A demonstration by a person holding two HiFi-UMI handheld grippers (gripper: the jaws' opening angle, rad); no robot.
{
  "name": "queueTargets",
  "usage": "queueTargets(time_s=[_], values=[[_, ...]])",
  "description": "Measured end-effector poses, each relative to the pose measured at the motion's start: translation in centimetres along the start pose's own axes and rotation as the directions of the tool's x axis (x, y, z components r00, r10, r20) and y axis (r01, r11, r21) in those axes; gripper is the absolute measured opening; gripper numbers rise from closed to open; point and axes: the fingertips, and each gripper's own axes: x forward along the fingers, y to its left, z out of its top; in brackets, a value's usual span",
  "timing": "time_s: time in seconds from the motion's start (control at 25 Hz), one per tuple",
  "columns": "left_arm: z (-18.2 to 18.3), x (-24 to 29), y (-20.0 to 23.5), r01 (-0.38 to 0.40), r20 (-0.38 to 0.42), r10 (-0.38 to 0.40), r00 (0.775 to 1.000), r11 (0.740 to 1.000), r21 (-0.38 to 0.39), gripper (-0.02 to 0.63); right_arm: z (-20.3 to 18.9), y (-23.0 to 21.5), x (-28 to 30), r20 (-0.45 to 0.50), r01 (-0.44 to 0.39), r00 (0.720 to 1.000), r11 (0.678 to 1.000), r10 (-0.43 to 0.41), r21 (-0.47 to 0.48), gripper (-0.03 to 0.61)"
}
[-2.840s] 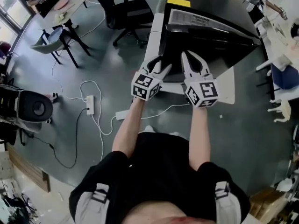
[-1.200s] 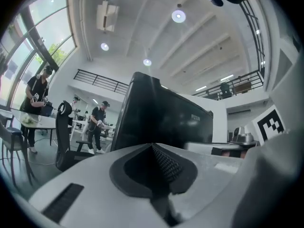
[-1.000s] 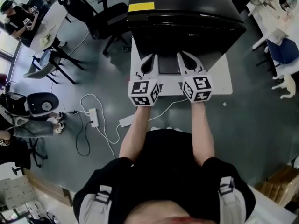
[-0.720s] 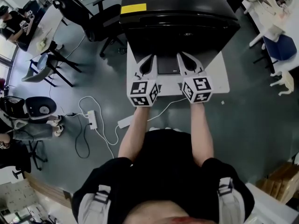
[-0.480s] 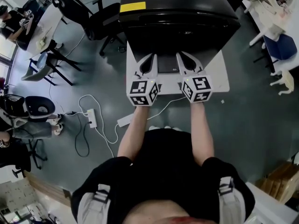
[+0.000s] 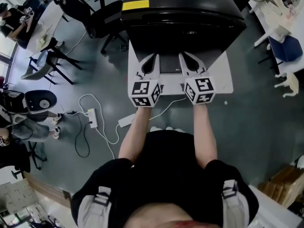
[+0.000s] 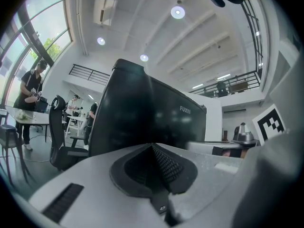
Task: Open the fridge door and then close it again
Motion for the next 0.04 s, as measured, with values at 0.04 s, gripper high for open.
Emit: queueTargets(time_s=[0.04], values=[[0.09, 0.01, -0.03, 0.001, 0.003, -0.001, 1.000, 1.000, 0.001, 0.000, -0.01, -0.02, 0.02, -0.001, 0.000, 1.000, 1.000, 0.000, -0.001, -0.006]])
